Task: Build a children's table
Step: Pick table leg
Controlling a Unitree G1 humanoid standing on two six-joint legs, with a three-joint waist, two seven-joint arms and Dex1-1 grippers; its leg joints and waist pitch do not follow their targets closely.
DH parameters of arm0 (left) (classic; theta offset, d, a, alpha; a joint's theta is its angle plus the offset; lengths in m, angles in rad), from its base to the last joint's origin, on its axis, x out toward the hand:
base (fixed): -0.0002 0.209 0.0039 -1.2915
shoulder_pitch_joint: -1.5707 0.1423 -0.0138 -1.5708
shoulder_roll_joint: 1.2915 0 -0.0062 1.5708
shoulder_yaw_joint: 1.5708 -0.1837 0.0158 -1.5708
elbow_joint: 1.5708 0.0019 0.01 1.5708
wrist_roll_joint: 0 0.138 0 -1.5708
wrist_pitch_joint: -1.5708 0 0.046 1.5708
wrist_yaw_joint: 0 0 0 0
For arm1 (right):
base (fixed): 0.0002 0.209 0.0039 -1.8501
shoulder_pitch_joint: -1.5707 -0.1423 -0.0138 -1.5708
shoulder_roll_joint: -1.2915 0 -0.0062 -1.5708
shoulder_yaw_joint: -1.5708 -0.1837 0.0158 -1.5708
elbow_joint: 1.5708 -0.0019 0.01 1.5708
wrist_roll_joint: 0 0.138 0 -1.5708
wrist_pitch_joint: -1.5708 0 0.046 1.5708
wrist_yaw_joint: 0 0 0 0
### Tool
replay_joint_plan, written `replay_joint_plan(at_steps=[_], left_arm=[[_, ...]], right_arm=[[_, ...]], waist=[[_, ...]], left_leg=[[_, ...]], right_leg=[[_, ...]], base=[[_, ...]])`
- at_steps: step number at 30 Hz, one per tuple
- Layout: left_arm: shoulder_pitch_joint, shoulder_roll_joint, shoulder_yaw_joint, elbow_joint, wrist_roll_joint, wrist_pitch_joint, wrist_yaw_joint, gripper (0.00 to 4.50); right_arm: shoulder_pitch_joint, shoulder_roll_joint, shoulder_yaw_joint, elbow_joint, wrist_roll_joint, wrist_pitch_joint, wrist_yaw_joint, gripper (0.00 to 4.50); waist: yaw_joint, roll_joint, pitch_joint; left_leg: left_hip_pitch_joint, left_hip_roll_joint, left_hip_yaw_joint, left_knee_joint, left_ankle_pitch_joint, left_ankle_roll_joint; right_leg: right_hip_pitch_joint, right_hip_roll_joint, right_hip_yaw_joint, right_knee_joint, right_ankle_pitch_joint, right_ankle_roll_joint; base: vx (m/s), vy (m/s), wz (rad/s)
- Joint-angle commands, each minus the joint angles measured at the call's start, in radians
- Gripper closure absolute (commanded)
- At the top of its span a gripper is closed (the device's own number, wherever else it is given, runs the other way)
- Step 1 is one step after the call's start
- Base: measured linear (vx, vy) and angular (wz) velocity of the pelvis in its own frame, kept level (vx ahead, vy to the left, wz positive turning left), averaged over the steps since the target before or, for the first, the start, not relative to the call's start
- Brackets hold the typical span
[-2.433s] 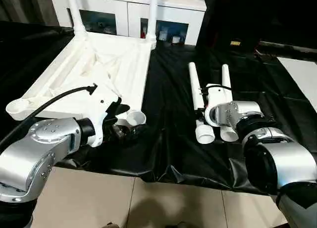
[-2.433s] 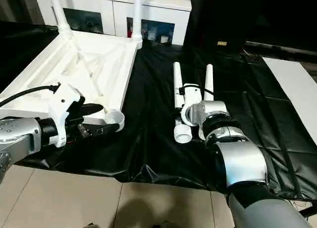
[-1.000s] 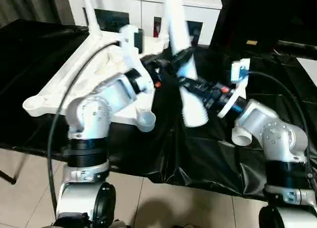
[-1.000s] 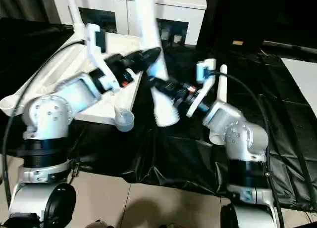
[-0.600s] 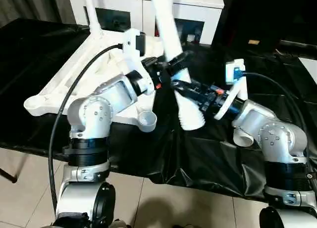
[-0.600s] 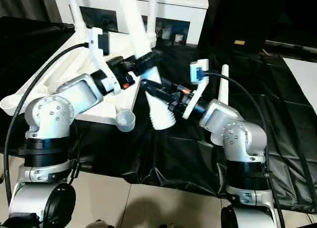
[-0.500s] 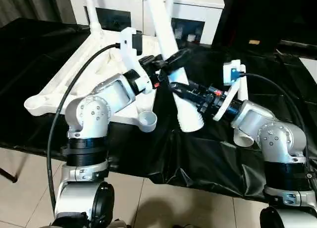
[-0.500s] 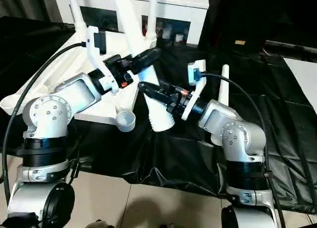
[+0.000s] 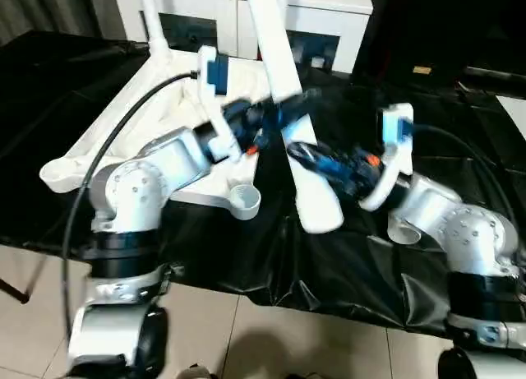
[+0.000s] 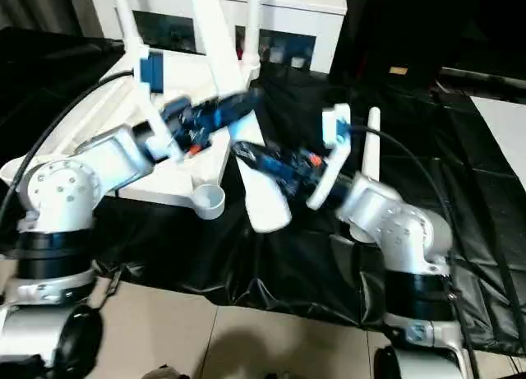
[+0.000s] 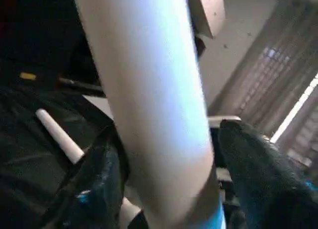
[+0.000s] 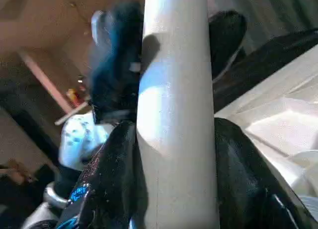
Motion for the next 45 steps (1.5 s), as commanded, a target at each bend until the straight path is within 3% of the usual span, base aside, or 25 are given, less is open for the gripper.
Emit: replay_joint_plan(at_steps=[1,2,8,18,20,21,22,23,25,26,27,28,30,34,35,40,41,45], left_arm=[[-0.014,0.001,-0.031,-0.026,-0.019,0.011,-0.030,1.69],[-0.016,0.005,-0.033,-0.024,-0.022,0.010,-0.035,1.99],[-0.020,0.013,-0.041,-0.024,-0.032,0.006,-0.062,2.32],[-0.036,0.022,-0.028,0.004,-0.033,0.000,-0.055,2.44],[-0.051,0.022,-0.023,0.022,-0.013,-0.026,-0.036,2.44],[-0.051,0.022,-0.023,0.022,-0.013,-0.026,-0.036,2.45],[-0.056,0.026,-0.026,0.026,0.001,-0.038,-0.030,2.48],[-0.069,0.045,-0.046,0.036,0.057,-0.083,-0.016,2.48],[-0.079,0.055,-0.059,0.042,0.089,-0.104,-0.002,2.49],[-0.083,0.060,-0.065,0.042,0.100,-0.111,0.001,2.55],[-0.091,0.069,-0.084,0.047,0.137,-0.135,0.017,2.55],[-0.096,0.071,-0.093,0.052,0.156,-0.149,0.027,2.58],[-0.102,0.083,-0.118,0.061,0.197,-0.178,0.035,2.60],[-0.107,0.099,-0.163,0.055,0.250,-0.205,0.040,2.60],[-0.107,0.102,-0.178,0.055,0.262,-0.216,0.032,2.60],[-0.111,0.102,-0.195,0.068,0.295,-0.243,0.031,2.60],[-0.112,0.103,-0.203,0.073,0.305,-0.253,0.026,2.60],[-0.107,0.113,-0.225,0.076,0.328,-0.269,0.015,2.60]], right_arm=[[0.000,-0.015,-0.002,-0.003,0.026,0.020,0.009,2.68],[0.003,-0.019,0.004,-0.007,0.028,0.025,0.013,2.68],[0.002,-0.024,0.009,-0.005,0.032,0.032,0.019,2.69],[-0.004,-0.037,0.026,0.003,0.017,0.015,0.029,2.69],[-0.010,-0.042,0.049,0.002,-0.052,-0.059,0.009,2.69],[-0.010,-0.042,0.049,0.002,-0.052,-0.059,0.009,2.69],[-0.014,-0.042,0.054,0.003,-0.071,-0.079,-0.003,2.13],[-0.028,-0.051,0.084,0.012,-0.149,-0.149,-0.037,1.99],[-0.037,-0.061,0.118,0.013,-0.224,-0.216,-0.067,1.99],[-0.041,-0.063,0.134,0.016,-0.267,-0.256,-0.088,1.72],[-0.051,-0.066,0.160,0.017,-0.323,-0.302,-0.122,1.72],[-0.056,-0.067,0.163,0.018,-0.323,-0.295,-0.124,1.59],[-0.068,-0.070,0.176,0.025,-0.343,-0.287,-0.149,1.52],[-0.088,-0.091,0.235,0.060,-0.395,-0.284,-0.148,1.52],[-0.093,-0.090,0.251,0.074,-0.410,-0.297,-0.144,1.52],[-0.107,-0.078,0.285,0.095,-0.449,-0.326,-0.142,1.52],[-0.117,-0.074,0.296,0.106,-0.460,-0.330,-0.147,1.52],[-0.139,-0.066,0.318,0.125,-0.481,-0.328,-0.162,1.52]], waist=[[0.005,0.011,-0.085],[0.007,0.012,-0.085],[0.010,0.010,-0.085],[0.014,0.011,-0.086],[0.016,0.013,-0.087],[0.016,0.013,-0.087],[0.017,0.015,-0.087],[0.017,0.012,-0.087],[0.015,0.012,-0.086],[0.015,0.011,-0.085],[0.012,0.009,-0.084],[0.012,0.001,-0.084],[0.013,0.005,-0.085],[0.013,0.000,-0.085],[0.013,-0.005,-0.086],[0.013,-0.003,-0.086],[0.013,-0.009,-0.085],[0.011,-0.008,-0.084]], left_leg=[[-0.002,0.061,-0.024,-0.070,0.016,0.065],[-0.001,0.061,-0.024,-0.070,0.014,0.063],[-0.002,0.062,-0.024,-0.071,0.015,0.054],[-0.003,0.061,-0.024,-0.070,0.019,0.050],[-0.003,0.059,-0.024,-0.070,0.020,0.046],[-0.003,0.059,-0.024,-0.070,0.020,0.046],[-0.003,0.060,-0.025,-0.070,0.021,0.045],[-0.003,0.060,-0.024,-0.070,0.021,0.046],[-0.001,0.061,-0.028,-0.072,0.021,0.033],[0.001,0.060,-0.025,-0.071,0.018,0.026],[-0.002,0.058,-0.024,-0.071,0.014,0.024],[-0.002,0.057,-0.023,-0.073,0.012,0.026],[-0.002,0.060,-0.025,-0.073,0.021,0.034],[-0.003,0.060,-0.022,-0.070,0.034,0.050],[-0.004,0.060,-0.022,-0.071,0.036,0.052],[-0.005,0.062,-0.022,-0.070,0.041,0.054],[-0.005,0.061,-0.022,-0.071,0.033,0.055],[-0.005,0.061,-0.022,-0.071,0.031,0.051]], right_leg=[[0.075,-0.104,0.074,-0.072,-0.164,-0.150],[0.075,-0.104,0.074,-0.072,-0.167,-0.150],[0.075,-0.104,0.073,-0.073,-0.178,-0.139],[0.075,-0.103,0.072,-0.072,-0.174,-0.135],[0.075,-0.103,0.072,-0.072,-0.177,-0.125],[0.075,-0.103,0.072,-0.072,-0.177,-0.125],[0.074,-0.103,0.072,-0.071,-0.170,-0.126],[0.074,-0.103,0.072,-0.072,-0.170,-0.124],[0.072,-0.102,0.071,-0.071,-0.183,-0.109],[0.072,-0.104,0.073,-0.072,-0.187,-0.108],[0.073,-0.102,0.073,-0.071,-0.188,-0.107],[0.076,-0.102,0.074,-0.071,-0.197,-0.097],[0.074,-0.103,0.075,-0.067,-0.183,-0.104],[0.075,-0.105,0.077,-0.062,-0.148,-0.121],[0.075,-0.105,0.077,-0.061,-0.146,-0.123],[0.074,-0.107,0.077,-0.059,-0.143,-0.131],[0.075,-0.107,0.077,-0.061,-0.154,-0.127],[0.073,-0.108,0.078,-0.060,-0.173,-0.124]], base=[[0.000,0.000,0.00],[0.000,0.000,0.00],[0.000,0.000,0.00],[0.000,0.000,0.00],[0.000,0.000,0.00],[0.000,0.000,0.00],[0.000,0.000,0.00],[0.000,0.000,0.00],[0.000,0.000,0.00],[0.000,0.000,0.00],[0.000,0.000,0.00],[0.000,0.000,0.00],[0.000,0.000,0.00],[0.000,0.000,0.00],[0.000,0.000,0.00],[0.000,0.000,0.00],[0.000,0.000,0.00],[0.000,0.000,0.00]])
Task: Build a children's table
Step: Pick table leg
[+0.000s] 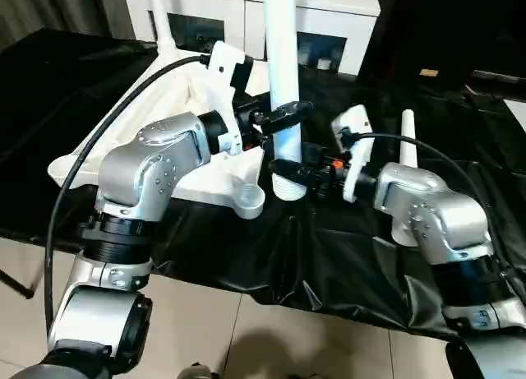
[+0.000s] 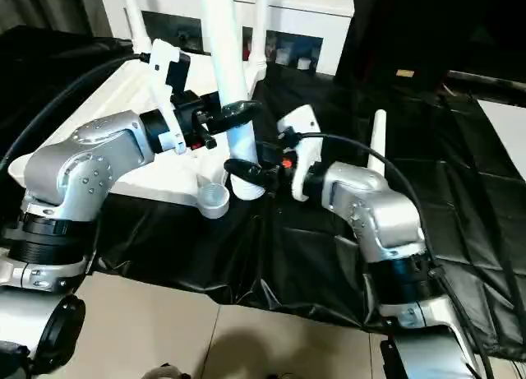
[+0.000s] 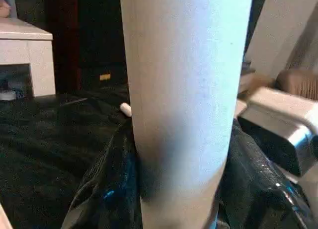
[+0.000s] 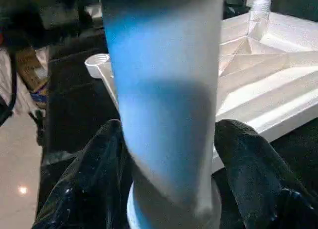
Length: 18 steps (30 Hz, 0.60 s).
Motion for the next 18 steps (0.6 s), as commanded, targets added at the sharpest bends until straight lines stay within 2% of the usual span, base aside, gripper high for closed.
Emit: replay_joint_plan(at_steps=[1,5,11,12,15,17,18], left_arm=[[-0.024,0.005,-0.014,0.003,0.015,-0.016,-0.015,2.60],[-0.017,0.019,-0.041,0.007,0.044,-0.032,-0.031,2.60],[-0.020,0.024,-0.049,0.029,0.067,-0.049,-0.032,2.60],[-0.021,0.026,-0.048,0.032,0.069,-0.051,-0.034,2.60],[-0.024,0.028,-0.047,0.034,0.071,-0.053,-0.037,2.60],[-0.025,0.027,-0.047,0.033,0.069,-0.052,-0.043,2.60],[-0.025,0.027,-0.048,0.031,0.068,-0.050,-0.047,2.60]], right_arm=[[-0.018,0.001,0.009,0.009,-0.015,-0.005,-0.011,1.52],[-0.031,0.011,0.010,0.016,-0.028,-0.013,-0.012,1.52],[-0.031,0.001,0.031,0.014,-0.048,-0.015,-0.004,1.52],[-0.028,0.000,0.033,0.012,-0.049,-0.012,-0.001,1.79],[-0.025,0.002,0.033,0.010,-0.047,-0.002,0.006,1.86],[-0.025,0.001,0.039,0.021,-0.052,-0.003,0.013,2.28],[-0.026,0.001,0.041,0.026,-0.052,-0.001,0.016,2.31]], waist=[[0.000,-0.006,-0.084],[-0.001,-0.002,-0.085],[-0.001,-0.003,-0.086],[-0.001,-0.003,-0.086],[-0.001,-0.003,-0.085],[-0.001,-0.004,-0.086],[-0.001,-0.006,-0.086]], left_leg=[[-0.004,0.061,-0.021,-0.070,0.027,0.053],[-0.002,0.063,-0.022,-0.070,0.034,0.054],[-0.003,0.061,-0.021,-0.069,0.029,0.050],[-0.003,0.061,-0.021,-0.069,0.029,0.050],[-0.003,0.063,-0.022,-0.070,0.029,0.050],[-0.004,0.062,-0.022,-0.069,0.035,0.051],[-0.004,0.062,-0.021,-0.069,0.037,0.053]], right_leg=[[0.072,-0.107,0.079,-0.063,-0.176,-0.123],[0.070,-0.107,0.079,-0.058,-0.147,-0.131],[0.073,-0.108,0.080,-0.059,-0.142,-0.135],[0.073,-0.108,0.080,-0.059,-0.142,-0.135],[0.073,-0.108,0.080,-0.057,-0.136,-0.139],[0.074,-0.109,0.080,-0.055,-0.125,-0.143],[0.074,-0.109,0.080,-0.055,-0.123,-0.145]], base=[[0.000,0.000,0.00],[0.000,0.000,0.00],[0.000,0.000,0.00],[0.000,0.000,0.00],[0.000,0.000,0.00],[0.000,0.000,0.00],[0.000,0.000,0.00]])
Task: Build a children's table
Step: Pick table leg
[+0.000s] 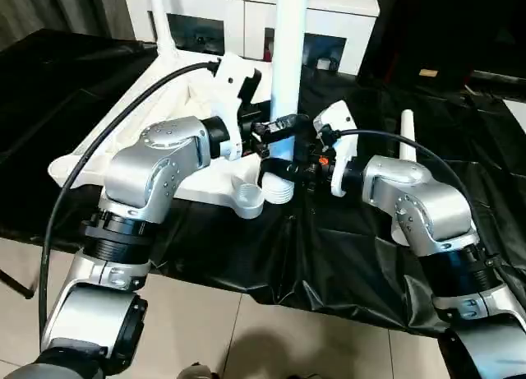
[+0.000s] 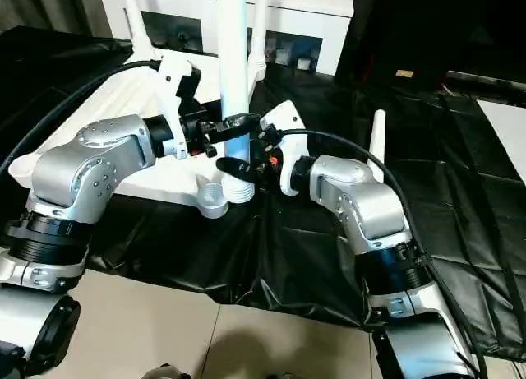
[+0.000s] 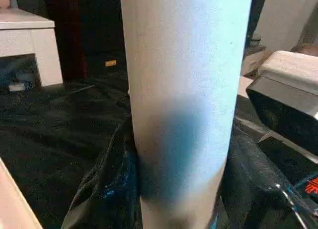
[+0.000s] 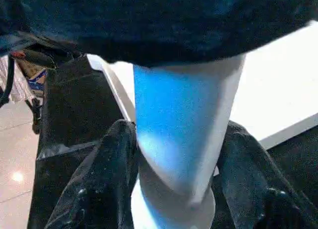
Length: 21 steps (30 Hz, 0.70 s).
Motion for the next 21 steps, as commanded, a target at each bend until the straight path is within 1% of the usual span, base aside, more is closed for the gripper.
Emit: replay_joint_plan(at_steps=[1,5,8,12,13,14,15,17,19,20,21], left_arm=[[-0.024,0.002,-0.010,-0.007,0.005,-0.011,-0.014,2.60],[-0.022,0.001,-0.012,-0.012,0.005,-0.008,-0.025,2.61],[-0.020,-0.008,-0.005,-0.023,-0.015,0.004,-0.035,2.61],[-0.024,-0.012,-0.003,-0.017,-0.018,0.004,-0.041,2.61],[-0.024,-0.011,-0.004,-0.016,-0.017,0.002,-0.042,2.61],[-0.024,-0.011,-0.004,-0.016,-0.017,0.002,-0.042,2.61],[-0.023,-0.007,-0.007,-0.016,-0.012,0.000,-0.045,2.61],[-0.025,-0.002,-0.012,-0.015,-0.006,-0.001,-0.054,2.61],[-0.026,-0.001,-0.014,-0.014,-0.003,-0.002,-0.057,2.61],[-0.027,0.000,-0.017,-0.013,-0.002,-0.003,-0.061,2.61],[-0.028,0.002,-0.020,-0.012,0.001,-0.005,-0.065,2.61]], right_arm=[[-0.007,-0.010,0.008,0.019,-0.004,0.009,0.017,2.31],[-0.011,-0.005,0.010,0.034,-0.004,0.008,0.029,2.62],[-0.015,0.007,0.000,0.052,0.007,0.007,0.038,2.65],[-0.020,0.012,0.003,0.070,0.004,-0.011,0.051,2.66],[-0.020,0.014,0.004,0.072,0.004,-0.017,0.054,2.10],[-0.020,0.014,0.004,0.072,0.004,-0.017,0.054,2.10],[-0.021,0.020,-0.001,0.074,0.008,-0.015,0.055,1.96],[-0.022,0.018,0.005,0.073,0.002,-0.017,0.061,1.79],[-0.023,0.016,0.007,0.074,-0.003,-0.019,0.060,1.61],[-0.024,0.016,0.009,0.075,-0.006,-0.022,0.061,1.55],[-0.024,0.016,0.011,0.077,-0.009,-0.024,0.061,1.52]], waist=[[-0.001,-0.006,-0.086],[0.000,-0.004,-0.085],[0.000,-0.004,-0.087],[0.000,-0.004,-0.087],[0.000,-0.003,-0.087],[0.000,-0.003,-0.086],[0.001,0.001,-0.087],[0.000,-0.001,-0.087],[0.000,-0.003,-0.087],[0.000,0.000,-0.087],[0.000,-0.001,-0.087]], left_leg=[[-0.004,0.062,-0.021,-0.069,0.037,0.054],[-0.004,0.061,-0.021,-0.069,0.031,0.055],[-0.004,0.062,-0.021,-0.069,0.037,0.057],[-0.004,0.063,-0.022,-0.068,0.034,0.057],[-0.004,0.063,-0.022,-0.068,0.036,0.058],[-0.004,0.063,-0.022,-0.068,0.037,0.058],[-0.003,0.063,-0.022,-0.068,0.040,0.058],[-0.003,0.063,-0.021,-0.068,0.039,0.058],[-0.003,0.064,-0.022,-0.068,0.038,0.058],[-0.003,0.063,-0.022,-0.068,0.037,0.057],[-0.003,0.063,-0.021,-0.068,0.035,0.057]], right_leg=[[0.074,-0.109,0.080,-0.055,-0.124,-0.146],[0.074,-0.109,0.080,-0.058,-0.140,-0.143],[0.073,-0.109,0.080,-0.056,-0.128,-0.147],[0.074,-0.110,0.079,-0.055,-0.127,-0.152],[0.073,-0.110,0.079,-0.055,-0.123,-0.154],[0.073,-0.109,0.079,-0.055,-0.121,-0.154],[0.073,-0.109,0.079,-0.054,-0.117,-0.156],[0.073,-0.110,0.080,-0.055,-0.111,-0.164],[0.074,-0.109,0.080,-0.053,-0.107,-0.163],[0.074,-0.110,0.080,-0.053,-0.109,-0.163],[0.074,-0.110,0.080,-0.055,-0.111,-0.162]], base=[[0.000,0.000,0.00],[0.000,0.000,0.00],[0.000,0.000,0.00],[0.000,0.000,0.00],[0.000,0.000,0.00],[0.000,0.000,0.00],[0.000,0.000,0.00],[0.000,0.000,0.00],[0.000,0.000,0.00],[0.000,0.000,0.00],[0.000,0.000,0.00]])
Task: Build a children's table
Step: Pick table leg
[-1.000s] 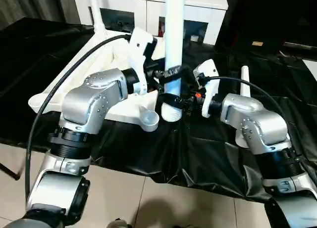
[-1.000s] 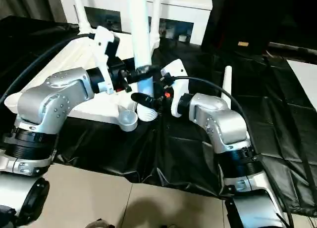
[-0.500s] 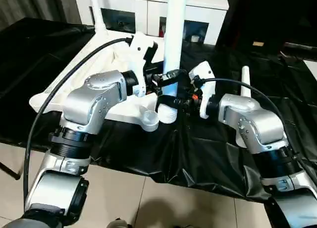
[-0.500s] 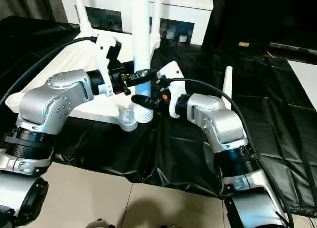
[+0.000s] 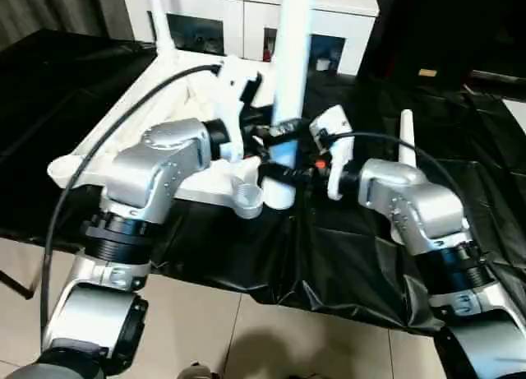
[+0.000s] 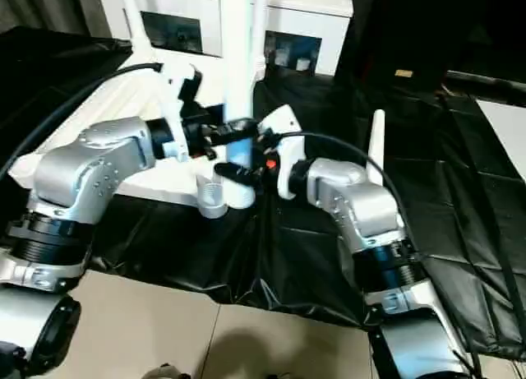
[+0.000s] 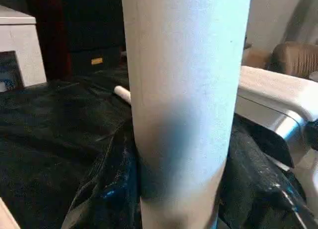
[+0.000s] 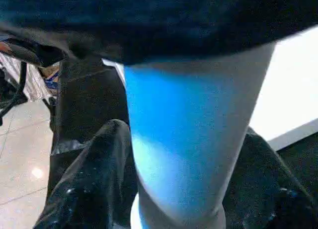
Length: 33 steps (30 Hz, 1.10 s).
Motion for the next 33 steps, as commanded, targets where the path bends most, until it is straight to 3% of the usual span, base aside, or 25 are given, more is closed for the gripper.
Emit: replay_joint_plan(at_steps=[1,8,10,12,18,25,27,31,33], left_arm=[[-0.029,0.008,-0.016,-0.015,0.004,-0.016,-0.018,2.61],[-0.031,0.015,-0.019,-0.015,0.012,-0.017,-0.031,2.61],[-0.030,0.017,-0.020,-0.016,0.016,-0.019,-0.034,2.61],[-0.030,0.018,-0.021,-0.016,0.018,-0.020,-0.036,2.61],[-0.031,0.020,-0.023,-0.020,0.022,-0.020,-0.034,2.61],[-0.036,0.022,-0.019,-0.022,0.029,-0.021,-0.020,2.61],[-0.039,0.025,-0.021,-0.019,0.027,0.000,-0.027,2.05],[-0.037,0.029,-0.008,-0.004,0.017,0.024,-0.030,1.68],[-0.034,0.030,0.017,0.013,0.000,0.023,-0.033,1.47]], right_arm=[[-0.014,-0.005,0.010,0.007,-0.011,-0.010,0.007,1.50],[-0.018,-0.006,0.012,0.013,-0.012,-0.014,0.017,1.50],[-0.018,-0.007,0.013,0.015,-0.015,-0.014,0.023,1.88],[-0.019,-0.007,0.012,0.016,-0.017,-0.013,0.027,1.91],[-0.020,-0.010,0.019,0.018,-0.018,-0.010,0.039,2.56],[-0.020,-0.007,0.020,0.020,-0.018,-0.009,0.042,2.65],[-0.022,-0.006,0.016,0.022,-0.022,-0.012,0.040,2.65],[-0.029,0.001,-0.009,0.039,-0.032,-0.020,0.009,2.65],[-0.038,0.008,-0.043,0.060,-0.035,-0.030,-0.038,2.65]], waist=[[0.000,-0.001,-0.087],[-0.001,-0.003,-0.087],[0.000,-0.002,-0.087],[-0.001,-0.004,-0.087],[-0.001,-0.007,-0.087],[0.000,-0.005,-0.087],[-0.002,-0.005,-0.087],[-0.003,-0.008,-0.087],[-0.004,-0.003,-0.087]], left_leg=[[-0.003,0.063,-0.022,-0.069,0.034,0.057],[-0.003,0.063,-0.022,-0.069,0.034,0.056],[-0.002,0.063,-0.022,-0.069,0.035,0.056],[-0.003,0.063,-0.021,-0.068,0.039,0.060],[-0.004,0.063,-0.021,-0.068,0.041,0.060],[-0.004,0.062,-0.021,-0.067,0.044,0.062],[-0.003,0.063,-0.021,-0.068,0.044,0.062],[-0.003,0.062,-0.020,-0.068,0.044,0.058],[-0.004,0.062,-0.020,-0.068,0.047,0.056]], right_leg=[[0.075,-0.110,0.080,-0.055,-0.116,-0.161],[0.074,-0.109,0.080,-0.055,-0.116,-0.159],[0.073,-0.109,0.080,-0.054,-0.116,-0.159],[0.074,-0.110,0.080,-0.054,-0.117,-0.158],[0.074,-0.109,0.079,-0.055,-0.126,-0.153],[0.073,-0.109,0.080,-0.054,-0.125,-0.151],[0.073,-0.109,0.079,-0.055,-0.124,-0.154],[0.073,-0.108,0.080,-0.055,-0.128,-0.153],[0.072,-0.109,0.080,-0.055,-0.125,-0.155]], base=[[0.000,0.000,0.00],[0.000,0.000,0.00],[0.000,0.000,0.00],[0.000,0.000,0.00],[0.000,0.000,0.00],[0.000,0.000,0.00],[0.000,0.000,0.00],[0.000,0.000,0.00],[0.000,0.000,0.00]])
